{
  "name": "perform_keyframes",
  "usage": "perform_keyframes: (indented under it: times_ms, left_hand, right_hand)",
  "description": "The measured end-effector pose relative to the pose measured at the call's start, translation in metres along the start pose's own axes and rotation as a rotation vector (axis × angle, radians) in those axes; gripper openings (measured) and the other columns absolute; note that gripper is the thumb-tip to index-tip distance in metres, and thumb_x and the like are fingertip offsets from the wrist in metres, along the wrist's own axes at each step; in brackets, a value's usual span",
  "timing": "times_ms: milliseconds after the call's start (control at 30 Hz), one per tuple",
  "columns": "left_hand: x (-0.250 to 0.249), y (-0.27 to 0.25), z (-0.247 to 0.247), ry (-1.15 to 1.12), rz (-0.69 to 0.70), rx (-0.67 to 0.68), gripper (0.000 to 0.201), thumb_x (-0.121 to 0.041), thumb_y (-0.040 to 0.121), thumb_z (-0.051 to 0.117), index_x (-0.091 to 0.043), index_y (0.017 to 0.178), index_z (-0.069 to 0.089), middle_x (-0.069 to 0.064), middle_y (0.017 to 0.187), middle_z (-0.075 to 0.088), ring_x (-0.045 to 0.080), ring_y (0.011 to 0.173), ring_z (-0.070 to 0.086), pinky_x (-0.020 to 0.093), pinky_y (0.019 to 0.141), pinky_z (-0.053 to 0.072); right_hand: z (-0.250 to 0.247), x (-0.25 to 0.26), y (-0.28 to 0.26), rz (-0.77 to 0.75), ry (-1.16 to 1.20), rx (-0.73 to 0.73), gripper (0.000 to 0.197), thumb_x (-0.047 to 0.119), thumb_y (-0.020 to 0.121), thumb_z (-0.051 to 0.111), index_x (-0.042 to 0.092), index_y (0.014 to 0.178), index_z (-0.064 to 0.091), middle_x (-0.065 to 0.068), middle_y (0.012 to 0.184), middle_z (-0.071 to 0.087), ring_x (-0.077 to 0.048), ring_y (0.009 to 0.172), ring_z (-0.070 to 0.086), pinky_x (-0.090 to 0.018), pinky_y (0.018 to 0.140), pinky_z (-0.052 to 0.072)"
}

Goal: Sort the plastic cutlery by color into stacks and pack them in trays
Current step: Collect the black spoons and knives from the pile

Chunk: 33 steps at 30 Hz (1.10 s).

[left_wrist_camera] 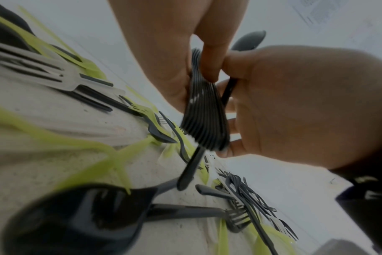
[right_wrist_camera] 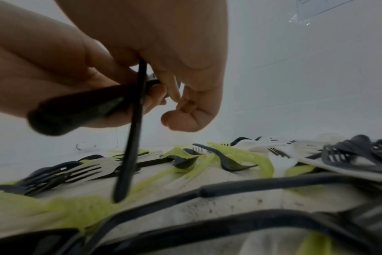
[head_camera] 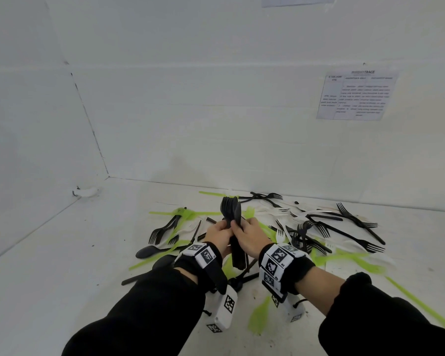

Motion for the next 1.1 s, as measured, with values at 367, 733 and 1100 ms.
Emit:
perform_keyframes:
  times_ms: [367,733,1100]
  left_hand:
    - [0.008,-0.018,0.03,-0.072,0.051,0.057,0.018,0.005,0.091,0.05,-0.006,0.103,0.058,0.012,0.089,0.064,0.018,0.068,0.066,0.028,0.059,0.057]
    - [-0.002,-0.032,0.01,-0.059,0.06,-0.011,0.028,0.01,0.09,0.048,0.006,0.118,0.052,0.013,0.084,0.063,0.024,0.068,0.062,0.028,0.056,0.057]
    - [-0.025,-0.03,-0.057,0.014,0.084,-0.122,0.019,0.013,0.088,0.05,0.001,0.101,0.057,0.003,0.067,0.067,0.018,0.055,0.063,0.033,0.058,0.054]
  right_hand:
    - [-0.029,-0.023,-0.002,0.118,0.167,-0.115,0.042,0.03,0.101,0.028,0.001,0.115,0.054,-0.022,0.121,0.054,-0.035,0.118,0.049,-0.038,0.102,0.038]
    - [0.013,-0.008,0.016,0.197,0.539,0.079,0.026,0.038,0.093,0.038,0.019,0.102,0.053,-0.016,0.113,0.057,-0.028,0.097,0.056,-0.031,0.077,0.045]
    - [0.037,0.032,0.022,0.129,0.251,0.088,0.042,0.033,0.1,0.027,0.005,0.112,0.056,-0.014,0.096,0.057,-0.027,0.086,0.055,-0.034,0.08,0.044]
Point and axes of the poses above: each hand's wrist, its own y-axis towards the middle knuckle, its own z-axis out of the palm, x = y × z, the point moved 7 cm from there along y, towards the middle knuckle
